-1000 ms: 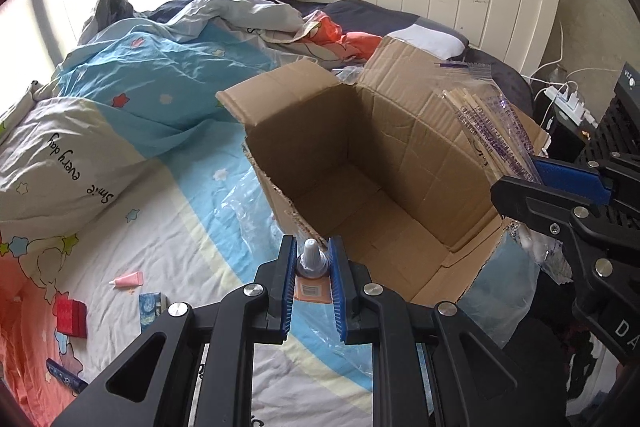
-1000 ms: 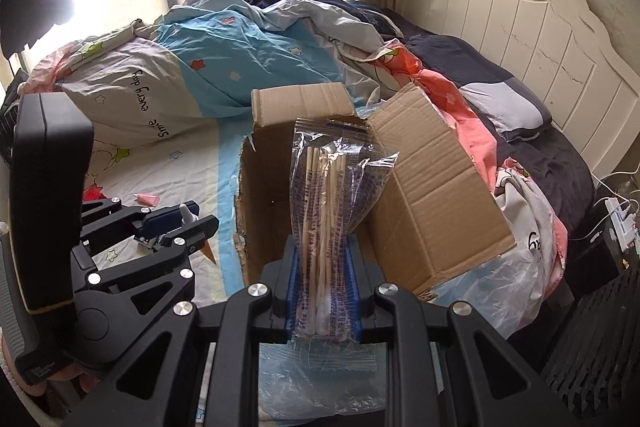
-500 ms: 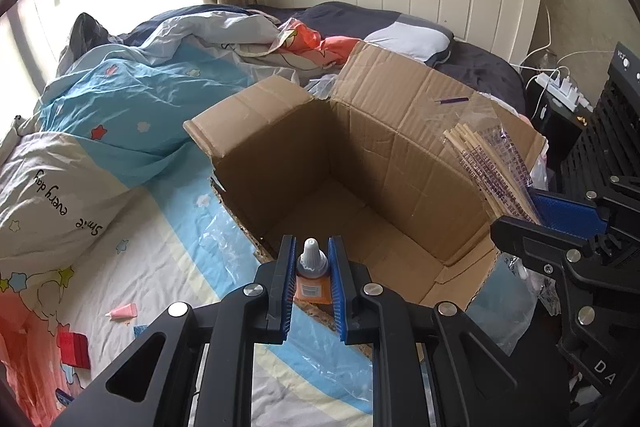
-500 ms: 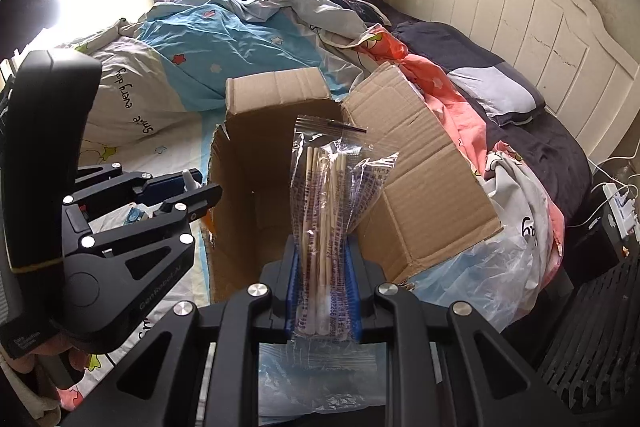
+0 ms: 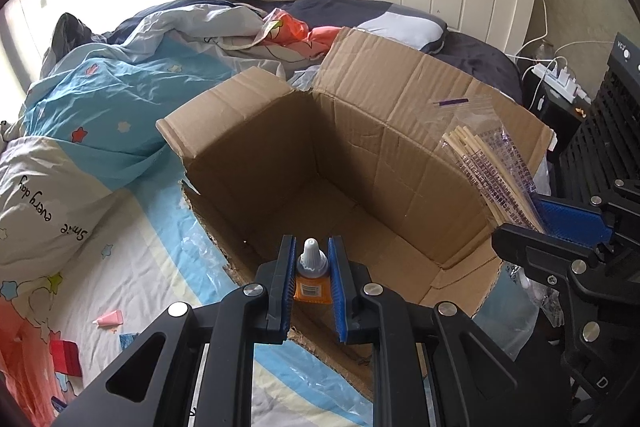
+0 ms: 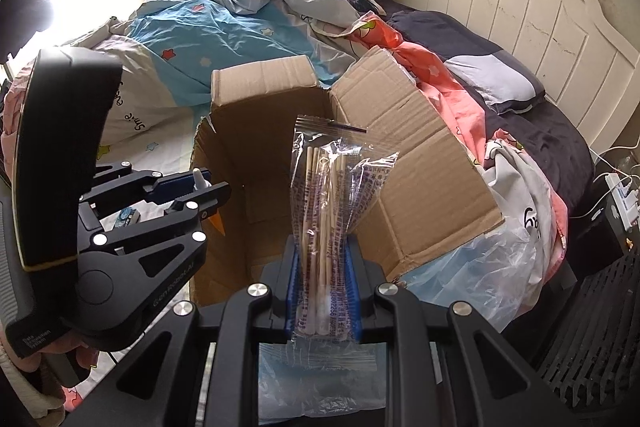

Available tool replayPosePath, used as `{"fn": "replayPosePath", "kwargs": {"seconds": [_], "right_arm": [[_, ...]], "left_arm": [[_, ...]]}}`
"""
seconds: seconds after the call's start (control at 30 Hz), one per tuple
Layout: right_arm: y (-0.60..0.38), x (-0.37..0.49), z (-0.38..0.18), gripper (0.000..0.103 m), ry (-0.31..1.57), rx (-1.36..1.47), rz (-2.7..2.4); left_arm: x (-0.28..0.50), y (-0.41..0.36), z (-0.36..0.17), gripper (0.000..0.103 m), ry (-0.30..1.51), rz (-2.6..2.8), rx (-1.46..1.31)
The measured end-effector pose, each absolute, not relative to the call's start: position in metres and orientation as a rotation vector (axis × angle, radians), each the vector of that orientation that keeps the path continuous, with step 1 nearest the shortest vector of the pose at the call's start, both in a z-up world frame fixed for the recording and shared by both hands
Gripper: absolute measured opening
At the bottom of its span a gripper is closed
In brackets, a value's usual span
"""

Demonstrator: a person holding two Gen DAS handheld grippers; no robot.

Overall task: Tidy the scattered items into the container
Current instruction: 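Open both grippers to drop the tube and swab bag into the box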

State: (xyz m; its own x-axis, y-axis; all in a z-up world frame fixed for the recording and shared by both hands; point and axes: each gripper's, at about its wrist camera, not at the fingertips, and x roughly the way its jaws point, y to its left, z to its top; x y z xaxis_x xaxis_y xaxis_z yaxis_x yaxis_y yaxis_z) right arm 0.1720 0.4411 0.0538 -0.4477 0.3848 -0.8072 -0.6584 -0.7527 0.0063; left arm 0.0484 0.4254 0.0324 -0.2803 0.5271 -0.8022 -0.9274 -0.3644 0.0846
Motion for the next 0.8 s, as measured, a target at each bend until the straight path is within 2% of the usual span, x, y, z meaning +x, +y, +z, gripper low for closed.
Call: {"fn": "replayPosePath", "kwargs": {"seconds": [0.8], "right_arm": [[0.454,0.155,0.024,0.02,0.447,-1.199,2.196]], "left_arm": [[0.044,0.442,-0.012,0.016,0.719,1.779,-0.947]]}}
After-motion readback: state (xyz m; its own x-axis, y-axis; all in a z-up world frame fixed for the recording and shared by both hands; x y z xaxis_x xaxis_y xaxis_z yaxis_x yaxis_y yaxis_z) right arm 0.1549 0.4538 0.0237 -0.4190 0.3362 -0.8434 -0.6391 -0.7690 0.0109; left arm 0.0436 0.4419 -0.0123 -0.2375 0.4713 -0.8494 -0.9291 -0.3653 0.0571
